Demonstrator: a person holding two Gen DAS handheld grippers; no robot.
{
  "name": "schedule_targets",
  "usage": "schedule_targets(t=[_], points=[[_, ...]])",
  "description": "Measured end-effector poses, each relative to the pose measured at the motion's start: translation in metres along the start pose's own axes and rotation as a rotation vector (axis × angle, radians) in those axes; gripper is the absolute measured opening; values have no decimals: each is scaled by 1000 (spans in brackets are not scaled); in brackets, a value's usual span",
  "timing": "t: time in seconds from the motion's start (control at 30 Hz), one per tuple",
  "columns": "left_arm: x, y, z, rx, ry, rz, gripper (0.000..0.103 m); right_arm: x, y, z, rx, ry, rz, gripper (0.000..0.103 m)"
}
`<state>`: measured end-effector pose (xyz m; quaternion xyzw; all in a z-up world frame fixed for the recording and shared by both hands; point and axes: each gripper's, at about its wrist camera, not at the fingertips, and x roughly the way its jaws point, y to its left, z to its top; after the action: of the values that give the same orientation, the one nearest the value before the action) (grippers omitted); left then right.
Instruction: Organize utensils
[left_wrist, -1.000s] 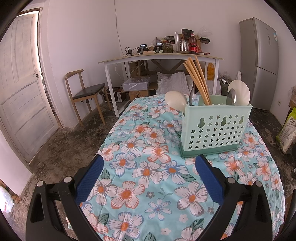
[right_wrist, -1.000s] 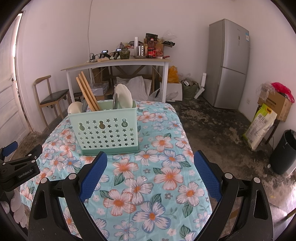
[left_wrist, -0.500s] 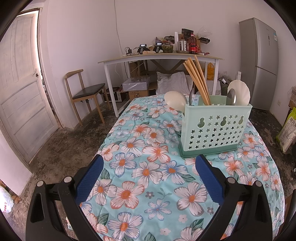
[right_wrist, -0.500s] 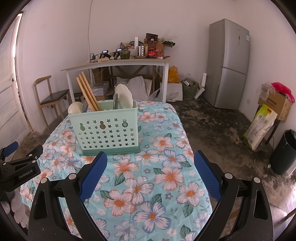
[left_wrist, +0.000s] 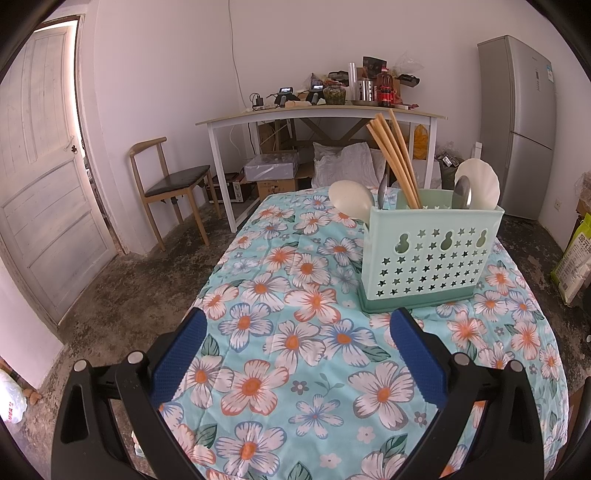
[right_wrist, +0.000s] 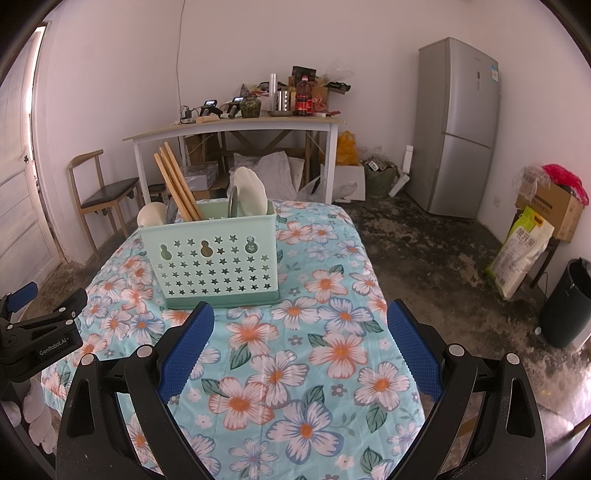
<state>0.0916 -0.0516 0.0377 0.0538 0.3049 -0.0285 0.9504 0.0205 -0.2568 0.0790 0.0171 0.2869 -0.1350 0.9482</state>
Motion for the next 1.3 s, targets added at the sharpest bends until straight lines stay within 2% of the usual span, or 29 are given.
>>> schedule_targets(t=[1.3], points=[[0,0,0,0,2,-1,97,1,2,-1,-1,6,1,91]])
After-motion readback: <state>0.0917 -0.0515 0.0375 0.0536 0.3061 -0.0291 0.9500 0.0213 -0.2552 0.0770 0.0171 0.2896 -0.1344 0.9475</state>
